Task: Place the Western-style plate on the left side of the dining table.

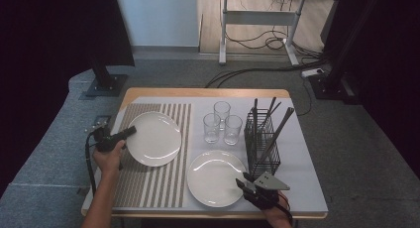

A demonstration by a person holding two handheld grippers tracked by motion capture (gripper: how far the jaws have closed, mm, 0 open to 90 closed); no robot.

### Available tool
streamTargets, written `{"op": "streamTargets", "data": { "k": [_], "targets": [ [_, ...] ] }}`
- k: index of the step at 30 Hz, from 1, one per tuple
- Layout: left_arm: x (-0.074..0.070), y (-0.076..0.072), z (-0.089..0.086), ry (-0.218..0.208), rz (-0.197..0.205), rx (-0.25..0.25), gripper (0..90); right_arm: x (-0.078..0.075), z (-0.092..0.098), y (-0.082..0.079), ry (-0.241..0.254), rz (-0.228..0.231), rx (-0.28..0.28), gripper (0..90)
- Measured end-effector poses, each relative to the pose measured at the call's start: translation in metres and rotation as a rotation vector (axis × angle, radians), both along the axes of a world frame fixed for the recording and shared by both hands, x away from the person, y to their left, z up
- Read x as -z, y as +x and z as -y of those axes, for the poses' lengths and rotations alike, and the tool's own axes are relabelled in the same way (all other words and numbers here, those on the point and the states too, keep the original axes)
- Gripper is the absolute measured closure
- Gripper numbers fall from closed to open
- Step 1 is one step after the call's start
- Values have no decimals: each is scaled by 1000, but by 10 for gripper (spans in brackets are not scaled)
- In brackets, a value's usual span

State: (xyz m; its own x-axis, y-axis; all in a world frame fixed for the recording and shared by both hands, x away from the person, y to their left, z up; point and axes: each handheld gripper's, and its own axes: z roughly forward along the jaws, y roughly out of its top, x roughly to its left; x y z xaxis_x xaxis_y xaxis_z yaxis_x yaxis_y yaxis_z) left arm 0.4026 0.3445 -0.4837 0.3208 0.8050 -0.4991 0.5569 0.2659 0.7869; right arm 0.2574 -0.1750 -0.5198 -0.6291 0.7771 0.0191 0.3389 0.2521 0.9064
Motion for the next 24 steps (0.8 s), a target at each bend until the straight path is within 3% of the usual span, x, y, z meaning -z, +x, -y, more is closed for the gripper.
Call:
{"op": "streamTargets", "data": {
  "k": [10, 24],
  "targets": [
    [3, 1, -2, 19, -5, -4, 853, 1, -1, 0, -9, -2, -5, 599],
    [12, 6, -8, -2, -43, -11, 843, 2, -1, 0, -13, -11, -8, 591]
  ]
}}
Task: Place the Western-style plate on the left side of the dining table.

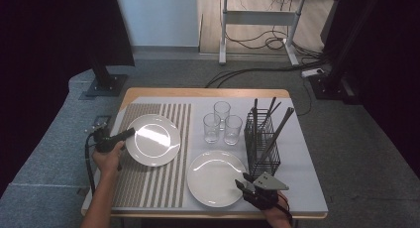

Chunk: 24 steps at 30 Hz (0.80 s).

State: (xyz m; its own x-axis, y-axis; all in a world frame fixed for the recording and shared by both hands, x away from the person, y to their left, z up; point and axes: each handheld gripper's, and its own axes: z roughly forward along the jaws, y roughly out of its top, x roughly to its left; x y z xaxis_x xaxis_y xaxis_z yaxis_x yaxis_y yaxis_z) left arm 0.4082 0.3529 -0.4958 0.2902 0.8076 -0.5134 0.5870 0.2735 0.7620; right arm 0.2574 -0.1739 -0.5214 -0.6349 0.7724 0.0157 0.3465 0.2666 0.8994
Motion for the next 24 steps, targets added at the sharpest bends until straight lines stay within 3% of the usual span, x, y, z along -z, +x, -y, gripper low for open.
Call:
{"op": "streamTargets", "data": {
  "k": [24],
  "targets": [
    [16, 7, -3, 10, -57, -5, 802, 1, -2, 1, -10, -10, -6, 572]
  ]
}}
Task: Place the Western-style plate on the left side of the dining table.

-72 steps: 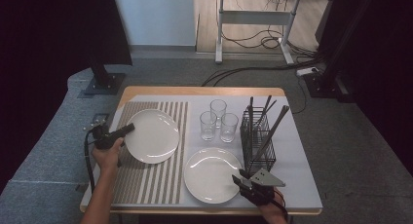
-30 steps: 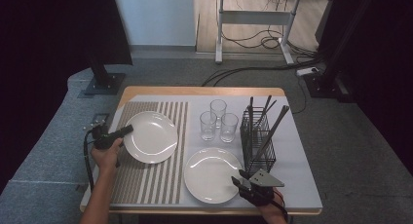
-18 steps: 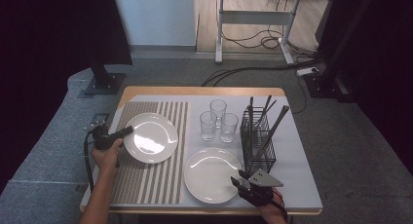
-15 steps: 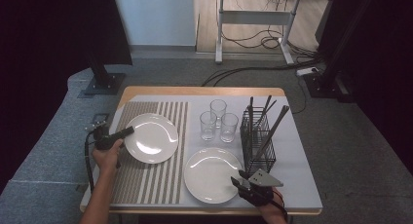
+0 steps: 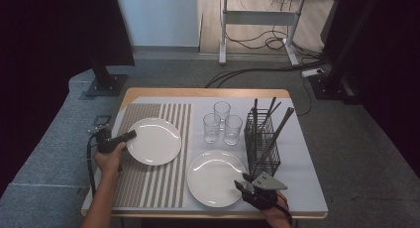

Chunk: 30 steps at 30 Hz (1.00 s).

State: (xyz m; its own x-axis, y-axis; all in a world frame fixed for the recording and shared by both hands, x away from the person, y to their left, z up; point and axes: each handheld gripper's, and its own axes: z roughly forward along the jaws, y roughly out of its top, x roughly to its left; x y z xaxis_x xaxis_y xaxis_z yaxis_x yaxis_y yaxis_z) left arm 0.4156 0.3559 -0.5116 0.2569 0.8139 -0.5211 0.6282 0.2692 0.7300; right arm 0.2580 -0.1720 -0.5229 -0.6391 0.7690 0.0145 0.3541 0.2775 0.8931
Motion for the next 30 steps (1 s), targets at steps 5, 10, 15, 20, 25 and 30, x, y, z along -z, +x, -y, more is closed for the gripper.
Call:
{"op": "streamTargets", "data": {
  "k": [5, 10, 15, 20, 25, 30],
  "targets": [
    [2, 2, -1, 0, -12, 0, 793, 1, -1, 0, -6, 0, -4, 568],
    [3, 4, -2, -9, -12, -3, 796, 1, 0, 1, -4, -2, -1, 568],
    [5, 5, -3, -5, -12, -16, 792, 1, 0, 0, -4, -2, 0, 567],
    [7, 5, -4, 17, -27, -17, 775, 1, 0, 1, -5, -2, 2, 565],
    [8, 5, -4, 29, -39, -25, 761, 1, -1, 1, -9, -1, 0, 562],
    [12, 7, -7, 28, -70, -26, 751, 1, 0, 0, -7, -2, 3, 562]
  ]
}}
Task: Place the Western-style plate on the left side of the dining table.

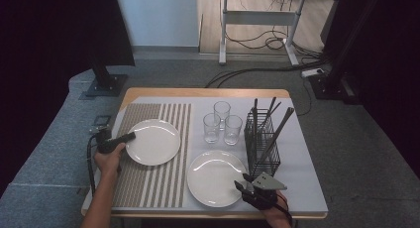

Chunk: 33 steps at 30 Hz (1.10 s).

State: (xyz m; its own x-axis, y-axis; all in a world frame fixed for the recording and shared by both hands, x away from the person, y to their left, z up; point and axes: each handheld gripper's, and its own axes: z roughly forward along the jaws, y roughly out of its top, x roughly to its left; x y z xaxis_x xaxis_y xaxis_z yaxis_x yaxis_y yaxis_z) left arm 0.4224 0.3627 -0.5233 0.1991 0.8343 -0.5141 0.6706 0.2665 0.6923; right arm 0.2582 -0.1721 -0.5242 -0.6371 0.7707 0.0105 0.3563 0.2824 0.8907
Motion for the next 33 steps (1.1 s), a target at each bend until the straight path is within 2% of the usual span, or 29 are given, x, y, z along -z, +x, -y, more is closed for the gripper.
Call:
{"op": "streamTargets", "data": {
  "k": [4, 7, 12, 23, 28, 33],
  "targets": [
    [4, 0, -1, 14, -26, -5, 735, 0, 0, 0, 1, -2, -1, 561],
    [5, -1, 0, 95, -51, -23, 742, 0, 0, 0, -3, 1, -3, 561],
    [7, -2, -3, 67, -67, -20, 733, 0, -1, 0, -4, 0, -7, 560],
    [5, -3, -2, 77, -44, -33, 702, 0, -1, 0, -5, -1, -8, 560],
    [3, -5, -2, 98, -37, -46, 649, 0, 0, 0, -3, 0, -4, 560],
    [-2, -10, -2, 136, -3, -68, 560, 0, 0, 0, -4, 2, -5, 559]
  ]
}}
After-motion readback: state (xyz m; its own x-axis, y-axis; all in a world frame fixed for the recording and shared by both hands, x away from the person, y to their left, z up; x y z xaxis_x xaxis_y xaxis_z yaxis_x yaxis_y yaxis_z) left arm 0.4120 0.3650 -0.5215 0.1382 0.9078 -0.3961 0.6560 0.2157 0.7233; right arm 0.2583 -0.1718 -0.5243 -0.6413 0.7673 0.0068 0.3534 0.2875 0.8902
